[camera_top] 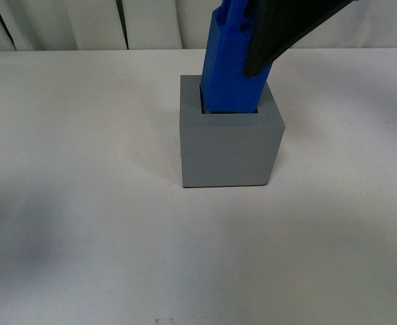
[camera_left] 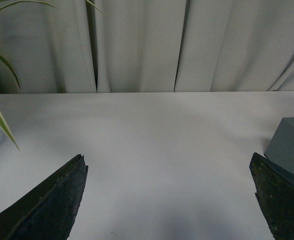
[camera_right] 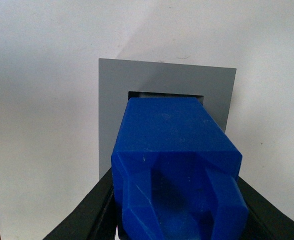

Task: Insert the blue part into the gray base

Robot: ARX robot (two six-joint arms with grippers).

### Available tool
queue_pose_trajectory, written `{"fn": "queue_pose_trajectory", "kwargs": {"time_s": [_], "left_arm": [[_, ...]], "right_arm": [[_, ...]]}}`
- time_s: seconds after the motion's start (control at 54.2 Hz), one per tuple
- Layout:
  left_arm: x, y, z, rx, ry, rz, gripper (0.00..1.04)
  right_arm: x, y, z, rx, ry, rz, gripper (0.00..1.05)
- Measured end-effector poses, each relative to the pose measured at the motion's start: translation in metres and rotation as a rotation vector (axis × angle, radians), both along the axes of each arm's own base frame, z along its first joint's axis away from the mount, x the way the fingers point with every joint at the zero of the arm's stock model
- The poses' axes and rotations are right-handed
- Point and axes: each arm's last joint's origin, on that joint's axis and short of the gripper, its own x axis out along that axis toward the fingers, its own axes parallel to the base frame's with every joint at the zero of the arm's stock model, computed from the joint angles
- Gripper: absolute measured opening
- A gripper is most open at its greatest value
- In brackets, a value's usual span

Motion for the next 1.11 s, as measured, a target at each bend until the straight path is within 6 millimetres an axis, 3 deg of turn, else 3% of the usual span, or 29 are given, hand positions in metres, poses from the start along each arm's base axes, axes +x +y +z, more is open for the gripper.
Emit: {"fn": "queue_pose_trajectory", "kwargs": {"time_s": [0.572, 0.812, 1.108], "left_arm": [[0.000, 0.000, 0.000, 0.000, 0.000, 0.000, 0.99], [0.000, 0.000, 0.000, 0.000, 0.000, 0.000, 0.99], [0.000, 0.000, 0.000, 0.000, 0.000, 0.000, 0.99]], "right_arm": [[0.001, 0.001, -0.012, -0.007, 0.011, -0.003, 0.48], [0.001, -0.001, -0.006, 0.046, 0.037, -0.018, 0.98], [0.002, -0.022, 0.012, 0.132, 0.043, -0.055, 0.97]]}}
